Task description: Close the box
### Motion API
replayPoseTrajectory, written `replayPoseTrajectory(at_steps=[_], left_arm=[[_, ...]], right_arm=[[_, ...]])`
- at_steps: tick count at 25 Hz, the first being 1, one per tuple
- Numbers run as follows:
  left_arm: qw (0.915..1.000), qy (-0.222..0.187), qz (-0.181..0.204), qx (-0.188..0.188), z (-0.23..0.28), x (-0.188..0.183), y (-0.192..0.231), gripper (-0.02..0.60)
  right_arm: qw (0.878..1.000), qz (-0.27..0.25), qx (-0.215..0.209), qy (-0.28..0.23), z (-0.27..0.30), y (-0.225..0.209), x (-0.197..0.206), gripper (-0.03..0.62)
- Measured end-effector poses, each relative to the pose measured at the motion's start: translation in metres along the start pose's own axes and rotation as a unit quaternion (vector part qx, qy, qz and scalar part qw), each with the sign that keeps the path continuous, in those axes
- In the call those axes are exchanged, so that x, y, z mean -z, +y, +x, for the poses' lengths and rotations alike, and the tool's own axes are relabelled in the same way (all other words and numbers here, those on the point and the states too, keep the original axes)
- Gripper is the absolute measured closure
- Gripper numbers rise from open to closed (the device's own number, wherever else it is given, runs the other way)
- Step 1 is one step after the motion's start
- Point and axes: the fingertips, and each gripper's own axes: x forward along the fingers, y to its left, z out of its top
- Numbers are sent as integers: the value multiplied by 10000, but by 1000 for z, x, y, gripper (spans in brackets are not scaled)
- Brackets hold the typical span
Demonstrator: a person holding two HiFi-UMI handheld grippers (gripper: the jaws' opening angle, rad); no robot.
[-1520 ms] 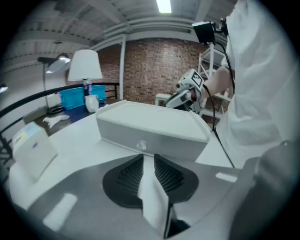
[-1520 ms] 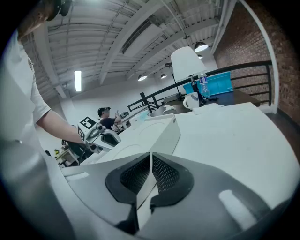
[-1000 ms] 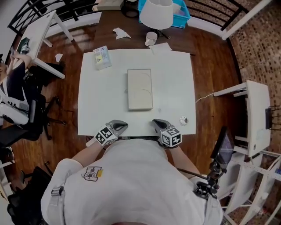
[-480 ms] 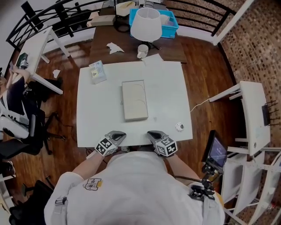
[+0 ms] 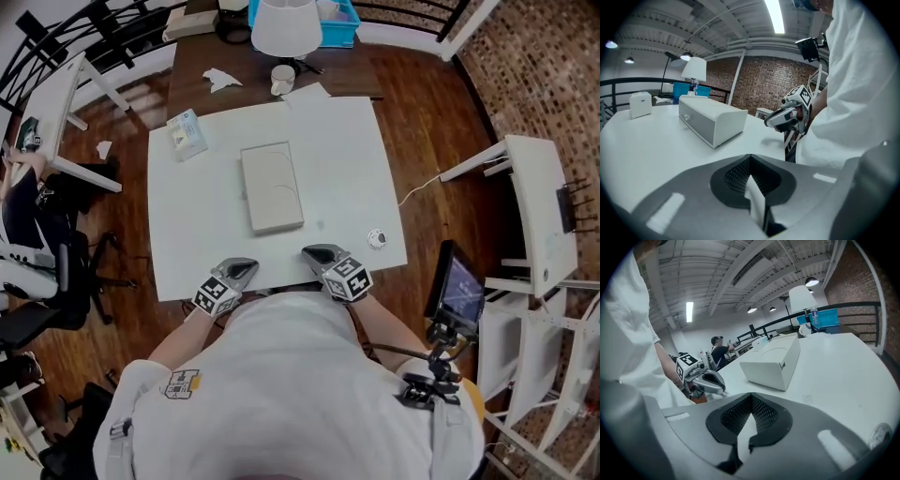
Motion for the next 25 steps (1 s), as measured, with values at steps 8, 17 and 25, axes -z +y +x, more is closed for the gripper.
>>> replayPoseTrajectory(at_steps=[8,17,25], left_arm=[[10000,-7,-52,62,0,1,0,581],[9999,17,-17,164,0,1,-3,581],[9999,7,7,157,-1,0,-3,581]], right_arm=[[10000,-21,-92,31,11,0,-7,594],[9999,-5,-138,30,18,3,-11,594],[9999,-1,-102,28,19,1,-13,594]])
